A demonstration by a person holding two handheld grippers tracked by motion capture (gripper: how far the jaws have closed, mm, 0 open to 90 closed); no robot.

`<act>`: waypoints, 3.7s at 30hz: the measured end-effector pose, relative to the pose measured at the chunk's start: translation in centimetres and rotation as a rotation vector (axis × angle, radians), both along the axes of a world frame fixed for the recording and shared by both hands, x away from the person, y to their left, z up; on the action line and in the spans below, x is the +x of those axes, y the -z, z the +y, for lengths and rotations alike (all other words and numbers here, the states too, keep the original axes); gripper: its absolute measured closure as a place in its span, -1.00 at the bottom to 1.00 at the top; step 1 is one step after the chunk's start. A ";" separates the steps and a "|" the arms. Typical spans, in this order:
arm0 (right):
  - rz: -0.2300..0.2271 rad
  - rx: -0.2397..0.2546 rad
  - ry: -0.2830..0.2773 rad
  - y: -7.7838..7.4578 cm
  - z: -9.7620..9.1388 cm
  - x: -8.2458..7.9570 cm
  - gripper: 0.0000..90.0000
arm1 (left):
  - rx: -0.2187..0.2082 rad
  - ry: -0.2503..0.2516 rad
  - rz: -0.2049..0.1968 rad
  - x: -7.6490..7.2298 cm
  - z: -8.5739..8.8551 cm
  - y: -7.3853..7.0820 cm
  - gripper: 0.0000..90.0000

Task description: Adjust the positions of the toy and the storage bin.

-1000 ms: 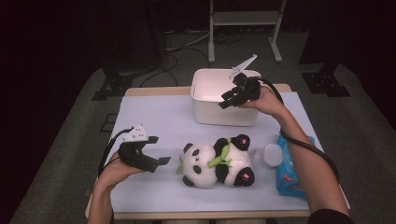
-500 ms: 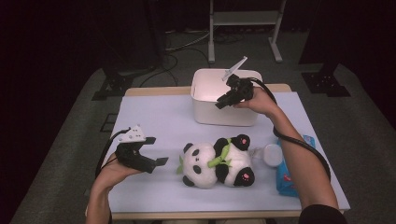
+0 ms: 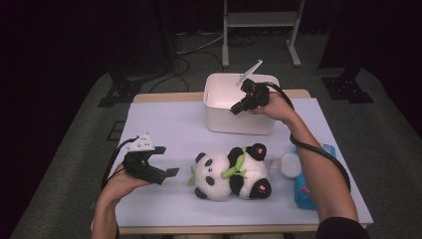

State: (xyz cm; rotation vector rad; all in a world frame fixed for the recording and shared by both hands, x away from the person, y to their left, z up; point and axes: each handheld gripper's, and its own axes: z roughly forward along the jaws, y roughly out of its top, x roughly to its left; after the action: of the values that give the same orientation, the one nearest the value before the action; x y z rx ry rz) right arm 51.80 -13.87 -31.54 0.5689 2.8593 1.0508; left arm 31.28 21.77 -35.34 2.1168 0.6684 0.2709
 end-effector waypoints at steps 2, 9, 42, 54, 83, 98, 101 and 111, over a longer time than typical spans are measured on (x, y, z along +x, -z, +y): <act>-0.006 -0.005 -0.013 0.0 0.0 -0.1 0.84 | -0.002 0.001 0.000 0.0 0.0 0.0 -0.78; -0.036 -0.036 -0.048 0.0 0.4 -1.0 0.87 | 0.000 0.004 0.004 0.0 -0.1 0.0 -0.78; 0.002 0.011 -0.217 0.1 0.5 -6.5 0.91 | 0.013 0.039 0.009 0.0 -1.2 0.1 -0.78; 0.042 0.017 -0.217 0.1 0.5 -6.9 0.86 | 0.016 0.043 0.009 -0.1 -1.3 0.0 -0.78; -0.012 0.148 -0.207 -1.7 -3.3 -12.6 0.30 | 0.017 0.041 0.016 0.2 -1.1 0.4 -0.78; 0.013 0.135 -0.230 0.1 -3.6 -14.7 0.22 | 0.013 0.046 0.024 0.3 -1.4 0.6 -0.78; 0.021 0.137 -0.232 0.5 -3.7 -15.0 0.20 | 0.016 0.047 0.021 0.4 -1.4 0.6 -0.78; 0.025 0.136 -0.249 1.4 -3.2 -16.2 0.13 | 0.014 0.046 0.016 0.2 -1.3 0.4 -0.78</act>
State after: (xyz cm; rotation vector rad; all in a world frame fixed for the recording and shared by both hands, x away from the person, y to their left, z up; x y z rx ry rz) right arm 35.60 -17.09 -32.91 0.2361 2.9541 1.2893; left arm 31.43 20.52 -35.77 2.1475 0.6279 0.2337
